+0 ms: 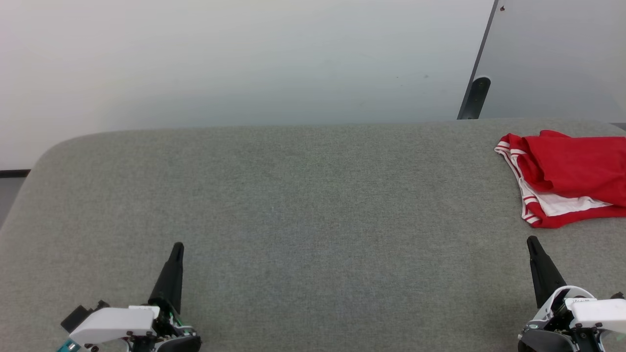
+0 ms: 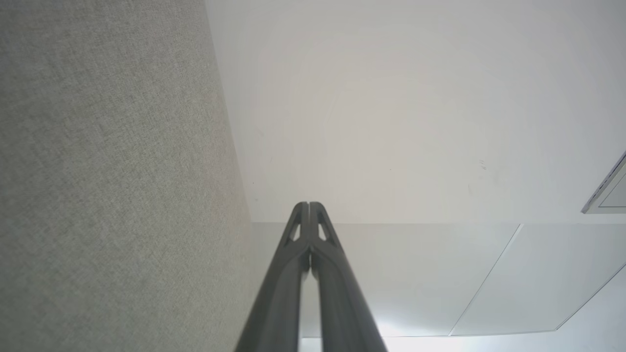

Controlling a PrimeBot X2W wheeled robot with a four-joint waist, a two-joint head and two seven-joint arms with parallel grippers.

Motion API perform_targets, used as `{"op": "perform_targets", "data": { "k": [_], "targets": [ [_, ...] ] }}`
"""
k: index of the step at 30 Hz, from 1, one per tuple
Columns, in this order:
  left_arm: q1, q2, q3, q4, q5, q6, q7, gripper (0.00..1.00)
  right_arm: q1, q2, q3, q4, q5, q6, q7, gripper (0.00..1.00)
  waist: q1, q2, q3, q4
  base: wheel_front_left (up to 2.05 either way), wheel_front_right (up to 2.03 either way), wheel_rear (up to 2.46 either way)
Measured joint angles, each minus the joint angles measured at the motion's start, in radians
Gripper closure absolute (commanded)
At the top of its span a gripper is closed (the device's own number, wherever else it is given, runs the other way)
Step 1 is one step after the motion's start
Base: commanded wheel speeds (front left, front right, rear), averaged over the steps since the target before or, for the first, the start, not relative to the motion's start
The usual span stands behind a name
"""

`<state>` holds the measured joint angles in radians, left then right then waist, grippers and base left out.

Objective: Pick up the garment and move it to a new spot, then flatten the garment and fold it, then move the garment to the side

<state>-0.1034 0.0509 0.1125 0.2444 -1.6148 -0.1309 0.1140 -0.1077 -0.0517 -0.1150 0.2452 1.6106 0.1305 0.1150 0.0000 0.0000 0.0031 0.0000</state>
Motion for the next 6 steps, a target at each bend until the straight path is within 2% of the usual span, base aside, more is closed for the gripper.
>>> {"op": "perform_targets", "data": {
  "k": [6],
  "targets": [
    [0.0, 0.0, 0.0, 0.0, 0.0, 0.0, 0.0, 1.0, 0.0, 0.0, 0.0, 0.0, 0.0, 0.0, 0.0, 1.0, 0.0, 0.0, 0.0, 0.0, 0.0, 0.0, 0.0]
  ]
}}
